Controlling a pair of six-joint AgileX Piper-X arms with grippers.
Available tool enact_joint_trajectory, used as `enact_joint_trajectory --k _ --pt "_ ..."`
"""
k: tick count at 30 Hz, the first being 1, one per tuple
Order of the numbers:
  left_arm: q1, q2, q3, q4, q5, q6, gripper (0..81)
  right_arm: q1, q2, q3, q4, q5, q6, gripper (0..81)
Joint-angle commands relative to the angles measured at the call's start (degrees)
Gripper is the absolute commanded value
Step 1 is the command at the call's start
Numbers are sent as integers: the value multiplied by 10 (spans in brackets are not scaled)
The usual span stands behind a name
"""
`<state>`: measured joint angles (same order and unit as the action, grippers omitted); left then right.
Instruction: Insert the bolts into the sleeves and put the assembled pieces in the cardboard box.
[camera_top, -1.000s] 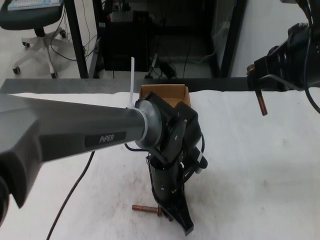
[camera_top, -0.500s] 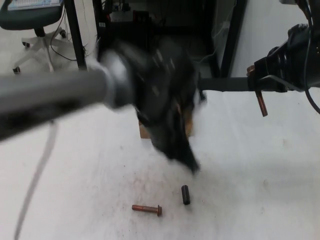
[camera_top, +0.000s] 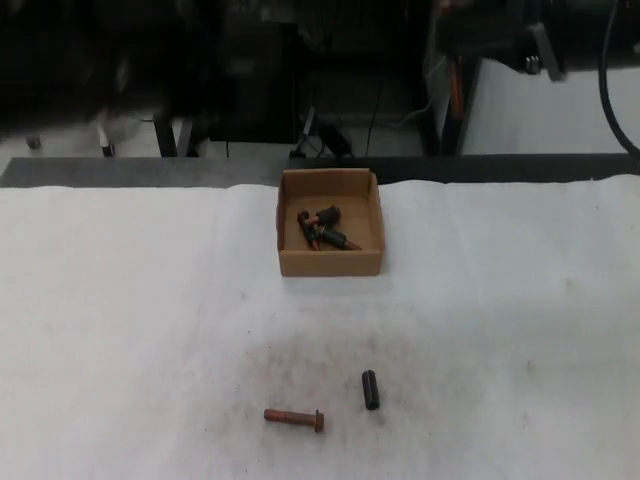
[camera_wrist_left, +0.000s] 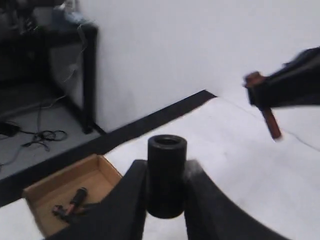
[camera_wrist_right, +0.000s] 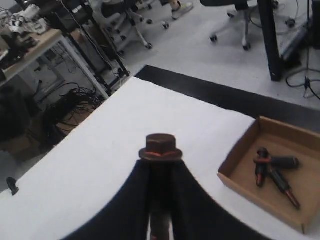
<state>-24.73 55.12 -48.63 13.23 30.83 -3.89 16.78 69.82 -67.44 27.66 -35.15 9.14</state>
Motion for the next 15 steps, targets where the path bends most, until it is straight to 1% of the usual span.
enact_joint_trajectory --k 1,3,5,7,10,13,15 --pt "8 -21 47 -43 92 -36 0 40 -6 -3 -89 -12 4 8" --pt "8 -34 105 -107 156 -83 0 65 -6 -3 -125 -12 4 8" --pt "7 -34 146 -185 196 -129 0 96 -6 -3 -164 -12 4 8" --pt "6 -30 181 -273 200 -160 0 124 -6 -3 -193 -12 4 8" --pt "6 -31 207 -376 191 -163 0 161 -6 -3 -223 -12 4 8" --pt "6 -31 209 -414 180 -163 0 182 -6 -3 -232 14 2 8" --pt "6 -31 209 -427 171 -163 0 187 0 -3 -232 27 -2 8"
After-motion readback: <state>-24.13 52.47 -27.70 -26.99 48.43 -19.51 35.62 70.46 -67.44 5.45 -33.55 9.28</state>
